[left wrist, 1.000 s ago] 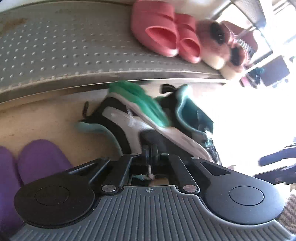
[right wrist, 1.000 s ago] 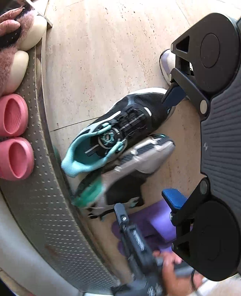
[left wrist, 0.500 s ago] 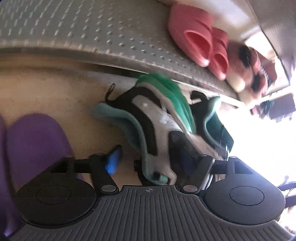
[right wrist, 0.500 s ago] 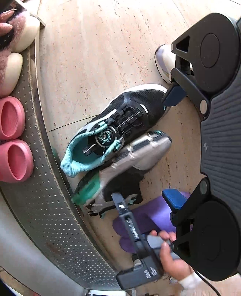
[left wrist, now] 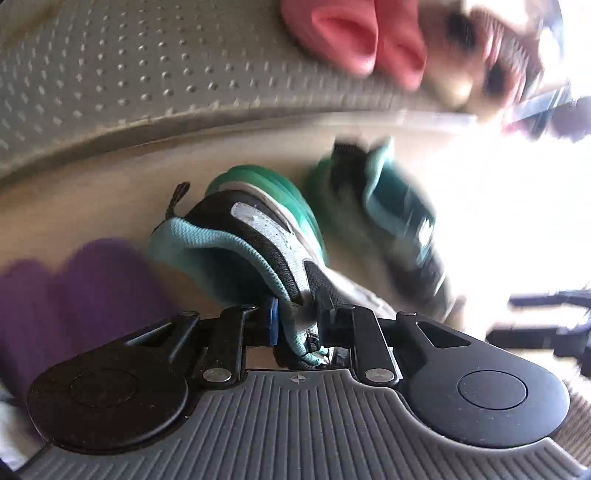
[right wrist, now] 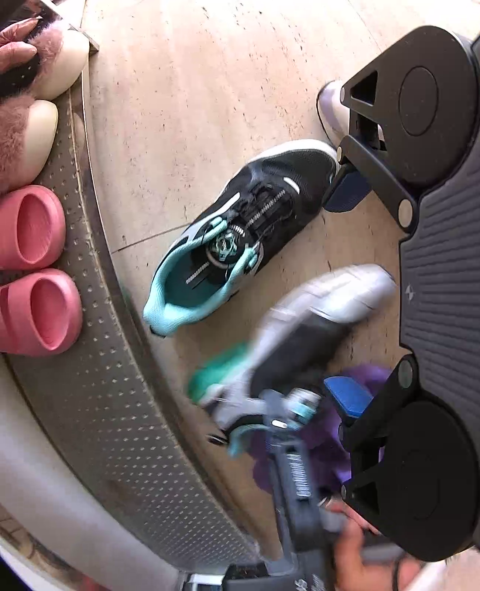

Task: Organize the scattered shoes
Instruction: 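Set the teal-trim sneaker down beside its mate and open the left tool, then push the teal-trim sneakers together side by side with the right tool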

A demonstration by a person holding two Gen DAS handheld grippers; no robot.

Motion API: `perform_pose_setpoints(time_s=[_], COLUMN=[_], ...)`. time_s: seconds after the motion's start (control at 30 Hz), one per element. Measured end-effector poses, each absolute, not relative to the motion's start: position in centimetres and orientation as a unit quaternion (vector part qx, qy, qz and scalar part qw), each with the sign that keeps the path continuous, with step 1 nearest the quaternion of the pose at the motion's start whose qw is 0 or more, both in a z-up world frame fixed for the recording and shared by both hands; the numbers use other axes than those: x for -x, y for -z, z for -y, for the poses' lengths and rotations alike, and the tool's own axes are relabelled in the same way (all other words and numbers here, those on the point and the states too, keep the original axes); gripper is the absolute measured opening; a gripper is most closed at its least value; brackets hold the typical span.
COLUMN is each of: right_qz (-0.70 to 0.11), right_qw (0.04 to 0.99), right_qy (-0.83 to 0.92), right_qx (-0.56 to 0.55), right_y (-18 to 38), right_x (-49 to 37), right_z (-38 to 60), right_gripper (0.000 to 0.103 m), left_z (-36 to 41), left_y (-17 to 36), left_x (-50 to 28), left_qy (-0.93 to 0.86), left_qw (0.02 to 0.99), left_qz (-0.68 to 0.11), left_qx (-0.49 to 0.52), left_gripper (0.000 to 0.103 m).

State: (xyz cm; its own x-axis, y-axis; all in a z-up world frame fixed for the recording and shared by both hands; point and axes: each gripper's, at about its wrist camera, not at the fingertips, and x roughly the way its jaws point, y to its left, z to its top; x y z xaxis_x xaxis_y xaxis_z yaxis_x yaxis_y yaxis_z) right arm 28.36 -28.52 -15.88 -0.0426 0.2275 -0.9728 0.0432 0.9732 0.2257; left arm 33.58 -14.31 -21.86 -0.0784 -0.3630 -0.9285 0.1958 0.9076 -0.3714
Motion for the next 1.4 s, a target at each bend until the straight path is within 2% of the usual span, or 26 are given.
perform_pose_setpoints(time_s=[0.03,0.07,0.13,0.17,0.37,0.43,0.47,0.57,0.63,0.73,0.77,0.83,0.87,0.93,1.07,1.23,1.4], right_qz=[-0.720,-0.722,-0.727,-0.726,-0.693,-0.693,-0.696,-0.686,-0.680,-0.708,-0.719,-0.729,-0.731,-0.731,-0.712,-0.673,-0.637], right_qw=[0.684,0.681,0.678,0.680,0.710,0.703,0.696,0.693,0.701,0.691,0.681,0.662,0.652,0.644,0.680,0.728,0.756], right_qy=[-0.068,-0.068,-0.068,-0.070,-0.122,-0.158,-0.177,-0.206,-0.178,-0.134,-0.134,-0.165,-0.183,-0.203,-0.162,-0.113,-0.099], right_qx=[-0.098,-0.097,-0.087,-0.077,-0.012,-0.006,0.009,0.088,0.121,0.056,0.035,0.055,0.078,0.101,0.071,0.059,0.112], right_y=[16.0,16.2,16.6,16.7,18.3,20.0,20.8,22.7,24.6,27.0,27.7,27.9,27.8,26.7,23.4,17.8,15.0], right_x=[-28.3,-28.3,-28.2,-28.1,-26.9,-25.8,-25.3,-23.7,-23.1,-22.8,-22.4,-21.4,-20.9,-20.6,-22.0,-24.3,-26.1], right_z=[28.4,28.3,27.8,27.6,25.7,24.3,23.4,20.3,19.2,19.4,19.2,17.6,16.8,16.3,18.6,23.4,27.7], right_gripper=[0.096,0.096,0.096,0.097,0.093,0.084,0.075,0.077,0.085,0.086,0.090,0.089,0.088,0.078,0.087,0.087,0.087], left_z=[14.5,15.1,15.8,15.9,13.1,11.5,10.5,8.4,7.5,6.6,6.3,6.0,5.9,5.8,5.7,7.6,11.3], left_y=[21.9,22.1,21.9,21.6,18.1,17.9,18.0,18.4,18.4,18.3,18.2,17.8,17.6,17.1,16.0,14.8,14.4], left_x=[-33.6,-33.6,-33.5,-33.4,-28.7,-27.5,-26.5,-23.4,-21.5,-19.4,-18.7,-17.9,-17.7,-17.0,-16.2,-16.4,-17.4], left_qy=[0.205,0.199,0.194,0.189,0.157,0.142,0.136,0.132,0.134,0.136,0.137,0.137,0.138,0.140,0.132,0.145,0.162], left_qw=[0.674,0.678,0.690,0.700,0.779,0.790,0.790,0.780,0.776,0.772,0.770,0.770,0.770,0.770,0.776,0.784,0.790], left_qz=[-0.708,-0.707,-0.697,-0.688,-0.607,-0.596,-0.597,-0.611,-0.616,-0.619,-0.621,-0.623,-0.622,-0.621,-0.616,-0.603,-0.591], left_qx=[0.052,0.043,0.036,0.033,-0.009,-0.017,-0.021,-0.032,-0.038,-0.043,-0.041,-0.037,-0.036,-0.033,-0.034,-0.025,-0.017], left_gripper=[0.032,0.051,0.070,0.072,0.075,0.075,0.075,0.075,0.075,0.075,0.075,0.075,0.075,0.076,0.078,0.080,0.085])
